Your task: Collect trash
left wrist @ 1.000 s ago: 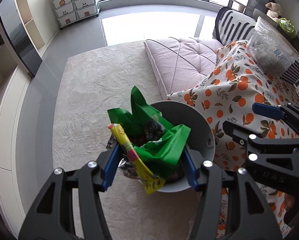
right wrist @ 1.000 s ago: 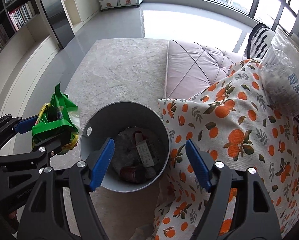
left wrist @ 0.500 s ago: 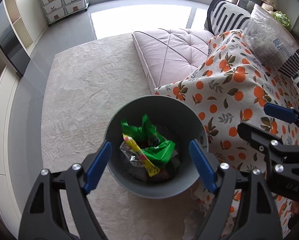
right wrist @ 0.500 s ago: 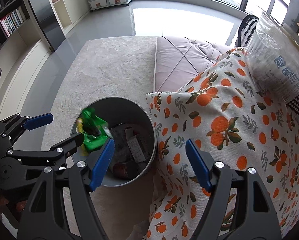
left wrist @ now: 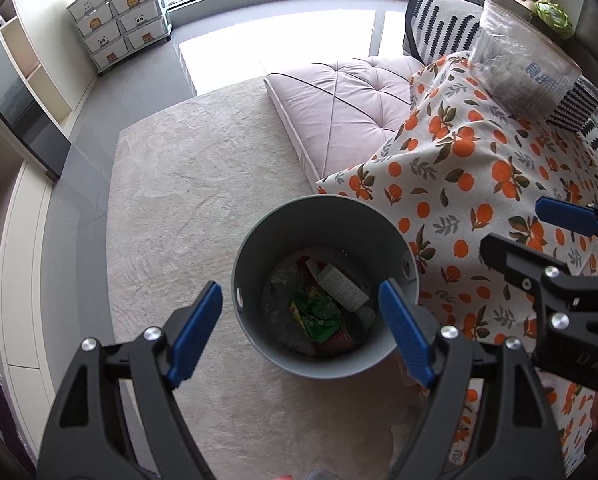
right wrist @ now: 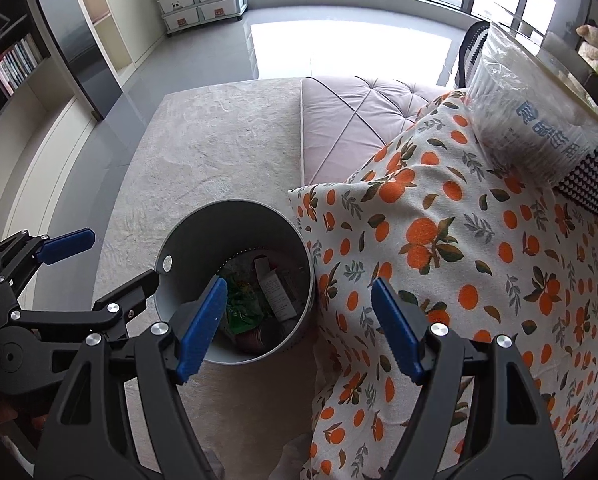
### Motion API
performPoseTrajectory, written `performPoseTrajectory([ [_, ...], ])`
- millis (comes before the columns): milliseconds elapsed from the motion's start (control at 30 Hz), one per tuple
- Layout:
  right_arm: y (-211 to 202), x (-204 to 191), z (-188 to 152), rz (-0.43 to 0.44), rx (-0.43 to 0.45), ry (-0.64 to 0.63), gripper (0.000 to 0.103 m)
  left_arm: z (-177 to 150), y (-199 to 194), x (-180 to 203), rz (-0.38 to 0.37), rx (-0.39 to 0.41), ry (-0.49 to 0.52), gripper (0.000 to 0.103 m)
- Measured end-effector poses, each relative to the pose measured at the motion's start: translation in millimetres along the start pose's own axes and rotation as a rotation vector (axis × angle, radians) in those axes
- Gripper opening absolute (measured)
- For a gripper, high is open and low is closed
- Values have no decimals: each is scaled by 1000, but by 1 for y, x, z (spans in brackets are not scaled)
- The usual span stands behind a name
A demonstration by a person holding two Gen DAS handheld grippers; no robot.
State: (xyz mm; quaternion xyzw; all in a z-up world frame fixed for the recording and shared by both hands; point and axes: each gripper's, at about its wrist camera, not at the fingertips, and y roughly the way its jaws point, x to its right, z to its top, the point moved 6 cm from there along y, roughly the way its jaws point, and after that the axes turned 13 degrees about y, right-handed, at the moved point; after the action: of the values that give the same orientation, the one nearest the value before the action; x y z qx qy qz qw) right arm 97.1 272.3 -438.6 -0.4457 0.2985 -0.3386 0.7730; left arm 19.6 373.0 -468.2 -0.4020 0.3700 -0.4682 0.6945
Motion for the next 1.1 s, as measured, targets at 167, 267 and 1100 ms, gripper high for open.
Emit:
performPoseTrajectory([
  [167, -33, 10, -1, -29, 37, 87, 78, 10, -30, 10, -14, 25, 56, 81],
  [267, -57, 22, -4, -64, 62, 145, 80, 19, -51, 22, -40, 48, 97, 81],
  [1100, -315, 191, -119, -390, 243, 703, 89, 54, -250, 231, -239, 193, 614, 83],
])
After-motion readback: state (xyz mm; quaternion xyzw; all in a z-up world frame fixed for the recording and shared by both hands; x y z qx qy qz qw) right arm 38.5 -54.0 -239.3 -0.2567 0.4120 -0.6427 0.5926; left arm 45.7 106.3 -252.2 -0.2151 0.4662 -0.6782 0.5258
